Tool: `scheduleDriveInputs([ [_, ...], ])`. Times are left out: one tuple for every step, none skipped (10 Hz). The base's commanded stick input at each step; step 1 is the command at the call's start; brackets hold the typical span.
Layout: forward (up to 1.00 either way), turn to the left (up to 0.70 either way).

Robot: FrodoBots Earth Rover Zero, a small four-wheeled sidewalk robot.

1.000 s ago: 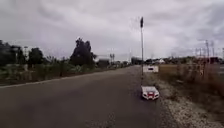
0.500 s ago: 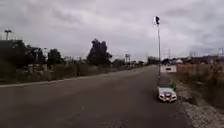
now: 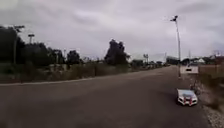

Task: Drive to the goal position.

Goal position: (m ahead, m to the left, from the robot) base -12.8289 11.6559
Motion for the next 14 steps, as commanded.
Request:
scheduleDriveInputs([
  [0.00, 0.70],
  [0.00, 0.70],
  [0.00, 0.70],
  [0.00, 0.70],
  [0.00, 0.70],
  [0.00, 0.70],
  [0.00, 0.70],
  [0.00, 0.70],
  [0.00, 0.70],
  [0.00, 0.70],
  [0.00, 0.70],
  [0.00, 0.70],
  [0.00, 0.70],
  [0.00, 0.70],
])
